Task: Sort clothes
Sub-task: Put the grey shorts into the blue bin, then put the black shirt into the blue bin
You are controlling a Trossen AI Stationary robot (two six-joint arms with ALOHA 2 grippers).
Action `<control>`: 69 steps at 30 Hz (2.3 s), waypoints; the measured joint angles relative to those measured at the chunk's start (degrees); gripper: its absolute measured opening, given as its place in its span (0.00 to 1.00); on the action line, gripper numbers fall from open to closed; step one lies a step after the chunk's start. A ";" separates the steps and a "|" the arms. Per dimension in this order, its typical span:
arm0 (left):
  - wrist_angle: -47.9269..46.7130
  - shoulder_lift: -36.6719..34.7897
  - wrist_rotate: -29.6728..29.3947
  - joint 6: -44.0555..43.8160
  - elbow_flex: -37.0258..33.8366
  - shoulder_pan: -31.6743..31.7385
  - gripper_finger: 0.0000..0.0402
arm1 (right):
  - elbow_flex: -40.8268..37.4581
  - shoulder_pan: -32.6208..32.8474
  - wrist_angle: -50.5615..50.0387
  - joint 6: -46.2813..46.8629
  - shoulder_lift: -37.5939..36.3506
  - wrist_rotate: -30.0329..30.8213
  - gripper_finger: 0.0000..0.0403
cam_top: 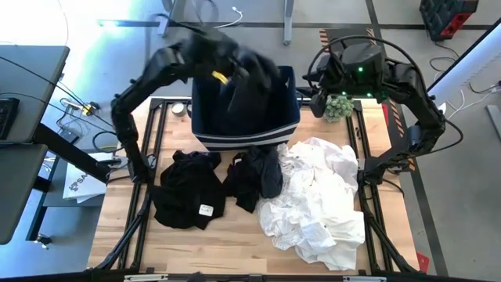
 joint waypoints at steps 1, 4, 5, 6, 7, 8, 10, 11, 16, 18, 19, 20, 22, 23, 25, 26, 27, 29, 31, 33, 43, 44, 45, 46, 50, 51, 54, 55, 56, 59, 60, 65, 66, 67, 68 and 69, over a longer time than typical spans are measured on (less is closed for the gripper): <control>-3.29 1.12 -0.01 -0.91 -0.45 0.00 0.02 | 0.00 0.00 0.15 0.00 -0.03 -0.02 0.48; -10.80 5.03 -0.63 -1.42 -3.40 0.06 0.05 | 0.00 0.00 0.48 0.00 -0.04 0.04 0.48; -12.45 6.44 -1.23 -2.34 -4.75 0.07 0.06 | 0.00 0.00 0.48 0.02 -0.04 0.04 0.48; -13.89 7.73 -1.57 -3.47 -6.00 0.18 0.08 | 0.00 0.00 0.48 0.11 -0.04 0.04 0.48; -14.83 9.11 -1.12 -3.96 -7.30 0.36 0.10 | 0.00 0.00 0.48 0.42 -0.04 0.04 0.48; -15.00 10.26 -0.05 -3.56 -8.57 0.65 0.12 | 0.00 0.00 0.46 1.17 -0.04 0.04 0.48; -13.60 12.65 3.13 -0.66 -10.52 1.37 0.17 | 0.00 0.00 0.19 2.22 -0.07 0.04 0.48; -12.54 13.80 4.66 0.41 -10.83 1.79 0.20 | 0.00 0.00 -0.09 2.52 -0.09 0.04 0.48; -11.18 16.01 13.81 -0.11 -10.36 3.70 0.34 | 0.00 0.00 -1.58 3.51 -0.20 0.02 0.48; -12.63 14.63 14.97 -0.23 -9.47 3.95 0.38 | 0.00 0.01 -2.32 4.04 -0.49 0.67 0.48; -13.60 13.62 14.81 -0.23 -8.96 3.78 0.39 | 0.00 0.02 -2.41 4.18 -0.90 1.38 0.48; -14.43 12.46 14.33 -0.21 -8.32 3.53 0.40 | 0.00 0.02 -2.41 4.20 -1.26 2.52 0.48; -15.67 9.49 12.98 -0.25 -6.98 2.55 0.41 | 0.00 0.02 -2.38 4.12 -2.20 5.36 0.48; -16.16 7.83 11.91 -0.71 -6.64 1.77 0.41 | 0.00 0.02 -2.31 4.04 -2.68 6.81 0.48; -16.60 4.04 9.31 -2.51 -6.31 0.21 0.41 | 0.02 -0.10 -2.14 3.83 -3.41 9.39 0.48; -16.75 2.18 7.99 -3.68 -6.31 -0.92 0.40 | 0.02 -0.22 -2.10 3.50 -3.77 10.33 0.48; -17.02 0.25 6.79 -4.88 -6.31 -2.03 0.40 | 0.02 -0.41 -2.06 2.95 -3.98 10.97 0.48; -18.11 -3.11 3.75 -7.11 -6.29 -5.16 0.39 | 0.02 -0.44 -1.88 2.34 -4.31 11.28 0.48; -21.26 -5.95 0.45 -9.00 -6.26 -9.16 0.39 | 0.02 -0.44 -1.37 1.55 -4.35 11.37 0.48; -25.83 -8.22 -3.07 -11.96 -6.26 -13.84 0.38 | 0.02 -0.44 -1.20 0.94 -4.22 11.32 0.48; -31.08 -14.65 -9.52 -40.05 -17.18 -37.03 0.38 | 0.02 -0.44 1.21 -2.98 -3.43 11.13 0.48; -30.96 -14.85 -10.40 -42.73 -19.75 -38.62 0.38 | 0.02 -0.44 1.36 -3.33 -3.43 11.13 0.48; -30.99 -14.90 -11.06 -45.78 -22.29 -39.88 0.38 | 0.02 -0.44 1.36 -3.88 -3.43 11.10 0.48; -31.14 -14.96 -11.04 -49.05 -25.22 -40.91 0.38 | 0.02 -0.44 1.44 -4.50 -3.41 11.09 0.48; -31.18 -15.28 -2.68 -59.71 -37.39 -41.66 0.38 | 0.02 -0.44 1.47 -6.56 -3.41 10.57 0.48; -31.20 -15.31 -0.06 -61.61 -40.15 -41.40 0.39 | 0.02 -0.44 1.47 -6.74 -3.41 10.16 0.48; -31.16 -15.71 4.37 -64.55 -48.14 -41.38 0.40 | 0.02 -0.44 1.47 -6.99 -3.41 9.89 0.48; -31.24 -15.84 4.48 -65.14 -50.40 -41.40 0.42 | 0.02 -0.42 1.47 -6.99 -3.41 9.86 0.48; -31.19 -16.16 4.47 -65.46 -52.79 -41.38 0.43 | 0.02 -0.44 1.46 -6.99 -3.41 9.88 0.48; -29.39 -17.17 4.68 -65.23 -59.01 -40.34 0.48 | 0.02 -0.44 1.40 -6.99 -3.41 9.61 0.48; -28.69 -17.65 4.62 -65.21 -60.84 -39.93 0.50 | 0.02 -0.44 1.39 -6.99 -3.41 9.43 0.48; -24.68 -20.63 4.69 -65.19 -70.30 -37.29 0.59 | 0.02 -0.44 1.35 -6.58 -3.41 8.08 0.48; -22.93 -21.26 4.74 -65.19 -72.24 -36.81 0.60 | 0.02 -0.44 1.36 -6.58 -3.41 7.91 0.48; -21.07 -21.85 5.03 -65.17 -74.13 -36.41 0.61 | 0.02 -0.44 1.34 -6.56 -3.41 7.69 0.48; -19.62 -22.42 5.15 -65.05 -75.93 -36.05 0.61 | 0.02 -0.42 1.34 -6.47 -3.41 7.61 0.48; -18.12 -22.82 5.18 -64.70 -77.75 -35.73 0.61 | 0.02 -0.42 1.35 -6.25 -3.41 7.61 0.48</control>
